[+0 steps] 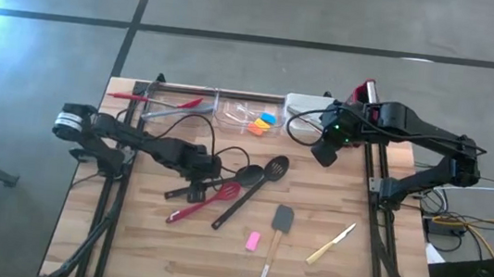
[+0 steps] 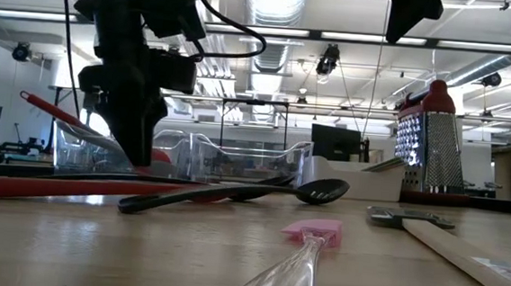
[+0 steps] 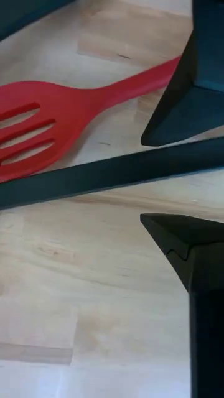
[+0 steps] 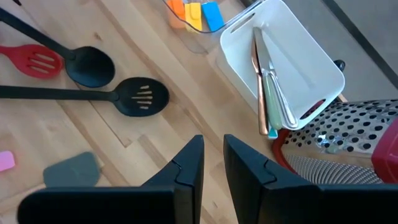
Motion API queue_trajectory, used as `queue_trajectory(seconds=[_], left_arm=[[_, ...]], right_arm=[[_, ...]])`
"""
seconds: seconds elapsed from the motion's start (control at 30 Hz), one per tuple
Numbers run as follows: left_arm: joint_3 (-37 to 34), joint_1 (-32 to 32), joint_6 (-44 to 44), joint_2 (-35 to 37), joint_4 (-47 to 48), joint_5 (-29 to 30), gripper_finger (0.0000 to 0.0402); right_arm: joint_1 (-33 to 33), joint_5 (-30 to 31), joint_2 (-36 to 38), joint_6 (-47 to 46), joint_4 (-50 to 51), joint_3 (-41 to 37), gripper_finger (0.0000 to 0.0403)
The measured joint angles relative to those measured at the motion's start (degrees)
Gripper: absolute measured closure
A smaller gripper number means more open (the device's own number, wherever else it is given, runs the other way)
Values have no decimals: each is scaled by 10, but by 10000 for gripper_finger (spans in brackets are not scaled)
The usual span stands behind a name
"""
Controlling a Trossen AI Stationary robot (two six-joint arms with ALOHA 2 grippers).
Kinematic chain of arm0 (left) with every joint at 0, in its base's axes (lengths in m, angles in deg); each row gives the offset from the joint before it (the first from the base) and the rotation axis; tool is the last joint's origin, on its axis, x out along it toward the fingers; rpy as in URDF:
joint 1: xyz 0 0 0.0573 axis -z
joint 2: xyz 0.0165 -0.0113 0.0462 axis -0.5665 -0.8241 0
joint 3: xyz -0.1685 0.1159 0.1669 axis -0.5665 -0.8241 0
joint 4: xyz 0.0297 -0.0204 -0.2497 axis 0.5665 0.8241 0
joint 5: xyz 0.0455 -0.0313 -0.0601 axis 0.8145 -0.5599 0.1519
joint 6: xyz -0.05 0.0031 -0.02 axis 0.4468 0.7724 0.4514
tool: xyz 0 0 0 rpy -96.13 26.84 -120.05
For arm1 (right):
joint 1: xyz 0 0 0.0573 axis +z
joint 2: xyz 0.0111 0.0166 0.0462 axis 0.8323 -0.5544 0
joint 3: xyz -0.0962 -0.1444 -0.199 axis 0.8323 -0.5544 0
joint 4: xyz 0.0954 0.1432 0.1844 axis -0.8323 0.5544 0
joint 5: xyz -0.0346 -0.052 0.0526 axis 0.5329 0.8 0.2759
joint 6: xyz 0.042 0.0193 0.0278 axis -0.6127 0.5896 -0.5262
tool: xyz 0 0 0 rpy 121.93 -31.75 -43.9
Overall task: Pick & Place Kitchen Items
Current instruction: Put the left black serving spoon into the left transparent bin
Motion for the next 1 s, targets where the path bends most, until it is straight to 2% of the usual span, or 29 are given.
queue_trajectory(seconds=[0.63,1.0], left_arm=[[-29,1,48,0,-12,-15,209],[-82,0,60,-1,-60,-18,209]], right_arm=[[0,0,0,0,0,0,346],[0,0,0,0,0,0,346]])
